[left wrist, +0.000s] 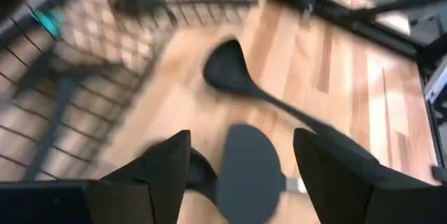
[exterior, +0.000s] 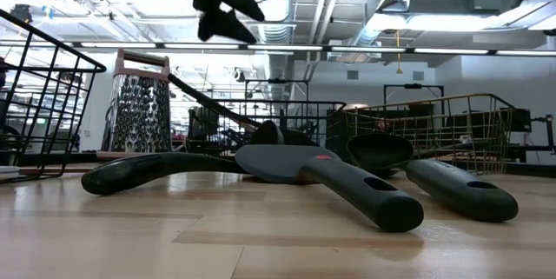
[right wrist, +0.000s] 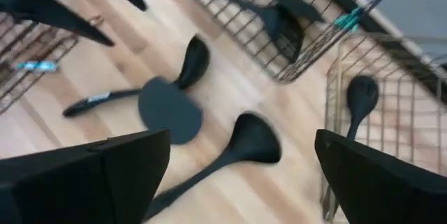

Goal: Pick & Place Kitchen Items
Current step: Put the left black ladle into the top right wire basket

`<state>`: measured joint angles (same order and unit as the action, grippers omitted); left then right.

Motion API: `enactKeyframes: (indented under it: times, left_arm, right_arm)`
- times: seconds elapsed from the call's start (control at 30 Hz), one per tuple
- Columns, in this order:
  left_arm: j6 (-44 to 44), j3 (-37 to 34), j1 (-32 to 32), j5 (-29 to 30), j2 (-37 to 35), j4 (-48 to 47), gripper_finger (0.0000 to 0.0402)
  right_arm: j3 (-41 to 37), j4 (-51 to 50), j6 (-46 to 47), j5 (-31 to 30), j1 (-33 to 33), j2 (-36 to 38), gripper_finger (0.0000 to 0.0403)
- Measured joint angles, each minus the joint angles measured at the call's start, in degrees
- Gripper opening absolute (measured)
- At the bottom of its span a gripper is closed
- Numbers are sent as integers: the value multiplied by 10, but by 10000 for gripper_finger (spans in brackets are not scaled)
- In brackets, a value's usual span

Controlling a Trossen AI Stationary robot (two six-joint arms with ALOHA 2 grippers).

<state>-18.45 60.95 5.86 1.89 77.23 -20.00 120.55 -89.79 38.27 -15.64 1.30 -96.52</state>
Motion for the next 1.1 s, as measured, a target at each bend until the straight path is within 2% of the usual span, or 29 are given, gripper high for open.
enactKeyframes:
  times: [0.2,0.3,0.53,0.77,1.1]
  left_arm:
    - [-57,0,-76,60,58,-20,236]
    - [-112,0,-107,92,86,-21,236]
    - [-223,0,-158,108,143,-28,237]
    - [-287,0,-175,120,192,-64,237]
    - [-292,0,-170,138,252,-71,237]
  right_arm:
    - [-47,0,62,-31,-90,9,351]
    - [-64,-2,86,-39,-128,11,351]
    - [-91,-2,126,-43,-201,11,351]
    - [-104,1,135,-44,-252,11,351]
    - [-104,1,144,-57,-283,11,351]
